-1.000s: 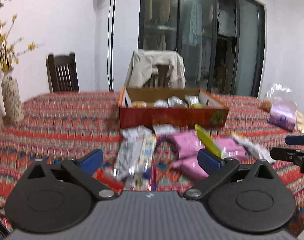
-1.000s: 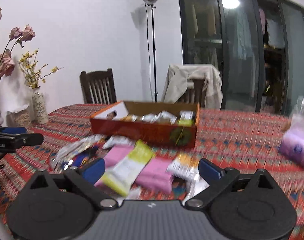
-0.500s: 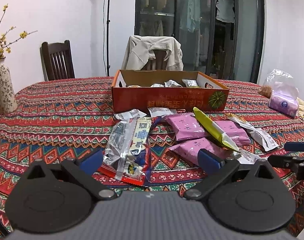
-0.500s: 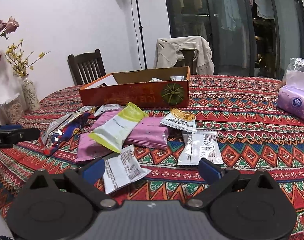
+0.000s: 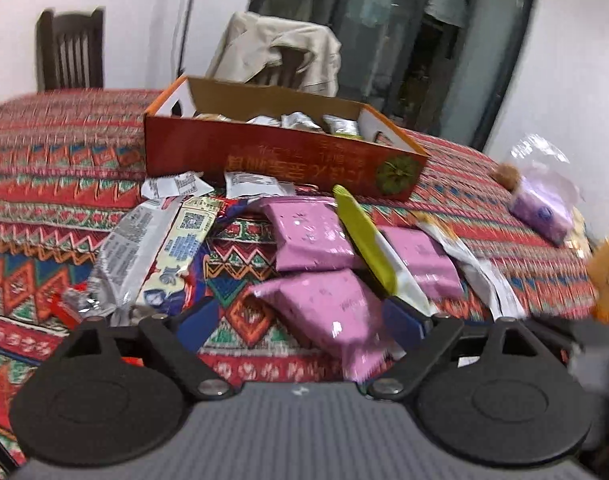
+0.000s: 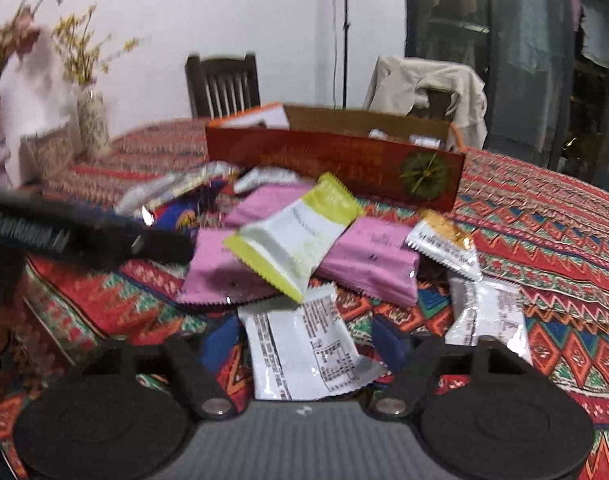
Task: Organize snacks
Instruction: 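Grasp a pink packet with the left tool while the right tool grasps a white packet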
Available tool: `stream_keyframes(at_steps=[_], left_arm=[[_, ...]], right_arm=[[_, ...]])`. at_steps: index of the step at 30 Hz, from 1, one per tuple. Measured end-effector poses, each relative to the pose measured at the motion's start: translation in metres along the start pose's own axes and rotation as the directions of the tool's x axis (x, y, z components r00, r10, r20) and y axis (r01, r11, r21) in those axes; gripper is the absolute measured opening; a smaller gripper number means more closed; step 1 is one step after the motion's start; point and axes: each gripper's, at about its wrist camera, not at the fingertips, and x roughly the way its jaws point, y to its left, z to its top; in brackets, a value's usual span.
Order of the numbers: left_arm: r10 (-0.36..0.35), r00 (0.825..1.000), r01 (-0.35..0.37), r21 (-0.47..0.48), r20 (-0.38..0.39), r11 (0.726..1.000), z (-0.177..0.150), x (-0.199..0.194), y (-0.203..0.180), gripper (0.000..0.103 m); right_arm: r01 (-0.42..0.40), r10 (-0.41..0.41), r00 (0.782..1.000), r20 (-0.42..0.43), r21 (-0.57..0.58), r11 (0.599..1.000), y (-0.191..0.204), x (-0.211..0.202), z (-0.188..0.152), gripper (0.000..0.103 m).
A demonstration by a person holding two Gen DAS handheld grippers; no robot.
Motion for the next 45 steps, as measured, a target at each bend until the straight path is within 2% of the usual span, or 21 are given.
stream_keyframes(at_steps=[3,6,10,13,15,19,22,24,27,33,35,36,38,40,42,43,45], left_arm=[[0.035,0.999,-0.036,-0.039,-0.038,0.999,0.009,0.02,-0.002,0.089],[0.062,0.997,-0.064,-0.024,-0.048,0.998,0.012,0.037,-0.012,0.089],[0.12,0.992,-0.118,0.047,-0.039,0.992,0.01,0.053,-0.033,0.09],[0.119,0.993,-0.115,0.114,-0.028,0.987,0.002,0.055,-0.044,0.091],[0.124,0.992,-0.119,0.152,-0.019,0.981,-0.003,0.053,-0.047,0.09],[0.084,0.996,-0.078,0.172,-0.028,0.982,-0.01,0.037,-0.038,0.082],[0.093,0.995,-0.087,0.176,-0.031,0.981,-0.017,0.021,-0.024,0.08],[0.089,0.996,-0.082,0.18,-0.031,0.98,-0.02,0.009,-0.017,0.08],[0.118,0.993,-0.111,0.171,-0.028,0.979,-0.024,-0.006,-0.01,0.089],[0.134,0.99,-0.127,0.169,-0.033,0.977,-0.032,-0.008,-0.014,0.089],[0.114,0.993,-0.108,0.192,-0.022,0.976,-0.036,-0.011,-0.018,0.079],[0.097,0.995,-0.092,0.204,-0.014,0.975,-0.039,-0.012,-0.02,0.078],[0.068,0.998,-0.067,0.234,0.002,0.97,-0.041,-0.016,-0.024,0.064],[0.057,0.998,-0.063,0.274,0.028,0.96,-0.042,-0.02,-0.027,0.064],[0.055,0.998,-0.065,0.305,0.041,0.95,-0.043,-0.026,-0.029,0.076],[0.058,0.997,-0.068,0.302,0.044,0.951,-0.042,-0.027,-0.029,0.085],[0.046,0.998,-0.054,0.27,0.035,0.961,-0.041,-0.028,-0.026,0.087]], right_arm=[[-0.013,0.013,1.0,0.004,0.009,1.0,-0.003,0.0,0.001,0.054],[-0.01,0.01,1.0,0.004,0.01,1.0,-0.008,-0.003,-0.002,0.052],[0.003,-0.003,1.0,0.001,0.02,1.0,-0.013,-0.007,-0.005,0.052],[0.012,-0.012,1.0,-0.003,0.025,1.0,-0.018,-0.012,-0.007,0.052],[0.017,-0.017,1.0,-0.004,0.034,0.999,-0.021,-0.016,-0.01,0.051],[0.027,-0.027,1.0,-0.004,0.046,0.999,-0.025,-0.022,-0.013,0.051],[0.029,-0.029,1.0,-0.003,0.054,0.998,-0.026,-0.026,-0.016,0.051],[0.025,-0.025,1.0,-0.003,0.056,0.998,-0.026,-0.028,-0.017,0.051],[0.013,-0.013,1.0,-0.002,0.06,0.998,-0.025,-0.029,-0.017,0.051],[-0.005,0.005,1.0,0.003,0.048,0.999,-0.015,-0.028,-0.015,0.05],[-0.01,0.01,1.0,0.006,0.036,0.999,-0.01,-0.03,-0.014,0.05],[-0.012,0.012,1.0,0.006,0.035,0.999,-0.009,-0.031,-0.014,0.05],[-0.009,0.009,1.0,0.004,0.038,0.999,-0.007,-0.033,-0.014,0.05],[0.001,-0.001,1.0,0.001,0.038,0.999,-0.006,-0.033,-0.014,0.05],[0.007,-0.007,1.0,0.001,0.039,0.999,-0.005,-0.034,-0.014,0.05],[0.009,-0.009,1.0,0.001,0.038,0.999,-0.005,-0.034,-0.013,0.05],[0.012,-0.012,1.0,0.002,0.038,0.999,-0.005,-0.035,-0.012,0.05]])
